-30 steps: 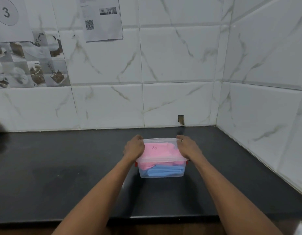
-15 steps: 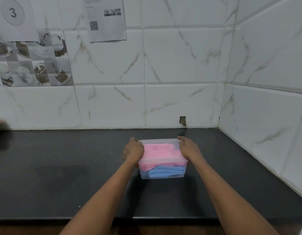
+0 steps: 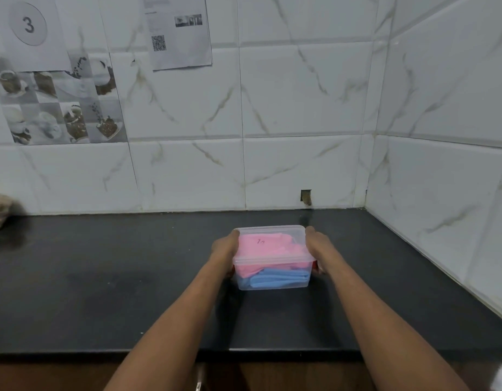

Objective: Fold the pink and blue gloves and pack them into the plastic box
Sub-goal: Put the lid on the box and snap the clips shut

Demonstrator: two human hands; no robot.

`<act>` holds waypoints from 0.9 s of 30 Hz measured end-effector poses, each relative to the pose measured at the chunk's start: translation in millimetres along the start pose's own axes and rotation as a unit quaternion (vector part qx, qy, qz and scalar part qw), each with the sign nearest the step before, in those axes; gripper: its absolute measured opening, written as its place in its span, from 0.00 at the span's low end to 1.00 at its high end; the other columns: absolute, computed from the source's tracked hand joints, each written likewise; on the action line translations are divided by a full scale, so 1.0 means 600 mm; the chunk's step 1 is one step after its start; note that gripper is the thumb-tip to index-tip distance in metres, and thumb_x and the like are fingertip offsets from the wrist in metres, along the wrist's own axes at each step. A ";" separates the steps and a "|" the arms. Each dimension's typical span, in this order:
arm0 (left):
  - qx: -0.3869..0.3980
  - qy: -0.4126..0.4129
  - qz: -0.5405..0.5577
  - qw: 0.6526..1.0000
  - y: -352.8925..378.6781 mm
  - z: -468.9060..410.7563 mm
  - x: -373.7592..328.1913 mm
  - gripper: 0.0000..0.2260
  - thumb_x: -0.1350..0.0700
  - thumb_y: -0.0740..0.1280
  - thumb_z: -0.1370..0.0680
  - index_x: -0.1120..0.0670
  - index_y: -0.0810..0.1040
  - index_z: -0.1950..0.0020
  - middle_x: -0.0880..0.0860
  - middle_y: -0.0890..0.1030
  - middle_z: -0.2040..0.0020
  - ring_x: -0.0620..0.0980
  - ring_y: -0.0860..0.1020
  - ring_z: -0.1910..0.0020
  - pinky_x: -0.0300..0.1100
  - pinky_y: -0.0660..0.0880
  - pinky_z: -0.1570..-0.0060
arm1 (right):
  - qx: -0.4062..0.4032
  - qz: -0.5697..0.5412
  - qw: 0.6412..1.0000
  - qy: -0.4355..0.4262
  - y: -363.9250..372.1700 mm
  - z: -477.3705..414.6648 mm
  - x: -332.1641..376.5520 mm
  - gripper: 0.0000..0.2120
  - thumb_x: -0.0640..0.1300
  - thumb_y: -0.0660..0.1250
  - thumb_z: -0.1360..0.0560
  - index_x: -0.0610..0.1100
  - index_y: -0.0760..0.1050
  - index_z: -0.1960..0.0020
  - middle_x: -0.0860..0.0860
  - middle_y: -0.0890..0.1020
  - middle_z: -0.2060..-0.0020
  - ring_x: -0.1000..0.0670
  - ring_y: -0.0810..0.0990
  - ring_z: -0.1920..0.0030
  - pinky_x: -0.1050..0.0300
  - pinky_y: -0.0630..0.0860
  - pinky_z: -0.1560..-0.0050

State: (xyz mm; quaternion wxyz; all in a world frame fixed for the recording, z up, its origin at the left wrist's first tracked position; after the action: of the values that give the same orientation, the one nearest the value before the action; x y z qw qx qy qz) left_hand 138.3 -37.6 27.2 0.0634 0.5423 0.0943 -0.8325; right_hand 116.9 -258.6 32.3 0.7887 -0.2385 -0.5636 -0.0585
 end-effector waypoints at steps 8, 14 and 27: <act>-0.069 0.403 -0.423 0.809 0.006 0.019 -0.043 0.19 0.42 0.65 0.23 0.42 0.75 0.32 0.51 0.70 0.29 0.53 0.67 0.28 0.63 0.58 0.30 | -0.053 0.022 0.998 -0.025 -0.001 -0.002 -0.002 0.21 0.58 0.55 0.21 0.41 0.74 0.49 0.43 0.80 0.52 0.48 0.80 0.55 0.59 0.71 0.67; 0.218 0.455 -0.598 0.623 0.054 0.038 -0.061 0.37 0.30 0.51 0.23 0.47 0.48 0.19 0.47 0.50 0.19 0.48 0.48 0.20 0.57 0.42 0.23 | -0.172 0.154 0.969 -0.086 -0.004 0.006 0.005 0.18 0.55 0.58 0.21 0.42 0.76 0.56 0.47 0.78 0.63 0.50 0.75 0.65 0.59 0.69 0.67; 0.180 0.425 -0.613 0.641 0.088 0.037 -0.056 0.57 0.20 0.53 0.42 0.49 0.48 0.19 0.48 0.50 0.19 0.53 0.52 0.21 0.62 0.47 0.25 | -0.166 0.108 0.972 -0.125 -0.010 0.030 0.015 0.12 0.49 0.61 0.20 0.40 0.71 0.56 0.45 0.76 0.60 0.52 0.68 0.69 0.60 0.62 0.71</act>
State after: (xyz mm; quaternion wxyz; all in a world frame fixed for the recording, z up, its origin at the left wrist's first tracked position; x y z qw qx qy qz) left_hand 143.0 -93.8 62.0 -0.6074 0.6554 0.2698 -0.3589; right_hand 102.7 -254.3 46.9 0.6625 -0.4315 -0.6112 -0.0355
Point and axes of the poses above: each hand's wrist, its own z-axis away from the middle knuckle, its own y-axis out of the palm, x = y × z, the point moved 2 cm from there along -z, towards the middle knuckle
